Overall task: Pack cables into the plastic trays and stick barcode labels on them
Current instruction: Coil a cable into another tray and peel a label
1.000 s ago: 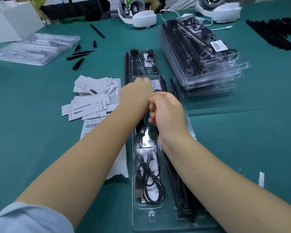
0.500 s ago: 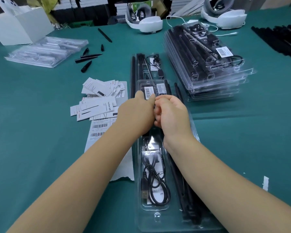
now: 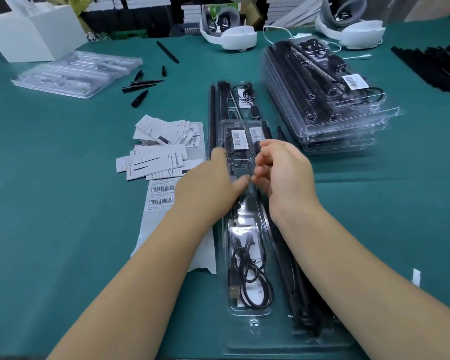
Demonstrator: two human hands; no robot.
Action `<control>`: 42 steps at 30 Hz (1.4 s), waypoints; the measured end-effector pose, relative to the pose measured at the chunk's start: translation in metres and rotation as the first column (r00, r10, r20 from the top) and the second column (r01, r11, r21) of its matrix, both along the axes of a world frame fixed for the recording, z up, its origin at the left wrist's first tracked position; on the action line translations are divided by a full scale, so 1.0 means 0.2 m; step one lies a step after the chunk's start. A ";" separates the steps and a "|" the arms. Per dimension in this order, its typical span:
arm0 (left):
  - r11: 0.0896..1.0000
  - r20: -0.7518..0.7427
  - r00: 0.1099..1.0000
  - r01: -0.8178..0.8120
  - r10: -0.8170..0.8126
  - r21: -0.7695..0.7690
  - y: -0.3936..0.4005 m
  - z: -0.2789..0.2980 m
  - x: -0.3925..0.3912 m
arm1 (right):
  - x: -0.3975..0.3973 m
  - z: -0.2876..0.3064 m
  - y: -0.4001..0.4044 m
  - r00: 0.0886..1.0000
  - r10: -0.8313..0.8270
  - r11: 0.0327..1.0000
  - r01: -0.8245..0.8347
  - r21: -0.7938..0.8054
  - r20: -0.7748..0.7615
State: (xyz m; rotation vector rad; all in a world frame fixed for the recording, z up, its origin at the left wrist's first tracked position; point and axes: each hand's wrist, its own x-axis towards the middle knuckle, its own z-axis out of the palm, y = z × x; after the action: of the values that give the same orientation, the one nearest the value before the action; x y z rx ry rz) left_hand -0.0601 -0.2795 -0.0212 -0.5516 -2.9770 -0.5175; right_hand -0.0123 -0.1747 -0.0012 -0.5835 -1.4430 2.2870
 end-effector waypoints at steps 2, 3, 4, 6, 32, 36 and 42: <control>0.996 0.062 0.995 -0.077 0.080 -0.036 -0.02 0.00 -0.01 | 0.00 0.01 0.01 1.000 -0.020 0.999 0.021 0.027 -0.009; 0.993 0.086 0.992 -0.088 0.094 -0.072 -0.03 0.01 -0.02 | 0.00 0.02 0.02 1.000 -0.029 0.998 0.030 0.050 -0.011; 0.992 0.112 0.990 -0.075 0.087 -0.101 -0.04 0.01 -0.03 | 0.00 0.04 0.03 0.999 -0.034 0.996 0.035 0.076 -0.013; 0.996 0.193 0.980 -0.026 0.042 -0.087 -0.06 0.02 -0.03 | 0.02 0.08 0.07 1.000 -0.009 0.990 0.012 0.141 -0.026; 0.324 0.478 0.824 -0.382 -0.305 0.865 -0.44 0.22 -0.18 | 0.38 -0.07 0.05 0.723 0.650 0.581 -0.672 0.460 0.235; 0.238 0.443 0.748 -0.374 -0.493 0.896 -0.45 0.19 -0.21 | 0.36 -0.09 0.06 0.767 0.624 0.701 -0.635 0.325 0.151; 0.106 0.424 0.691 -0.453 -0.585 0.885 -0.48 0.15 -0.26 | 0.31 -0.05 0.19 0.951 0.301 0.944 -0.285 0.167 -0.079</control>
State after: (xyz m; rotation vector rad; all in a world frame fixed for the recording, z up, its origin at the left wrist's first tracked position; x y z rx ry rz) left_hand -0.1118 -0.3752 0.0093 -0.2813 -1.8964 -3.0882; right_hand 0.0506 -0.1370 -0.0120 -0.2111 -1.7336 2.3534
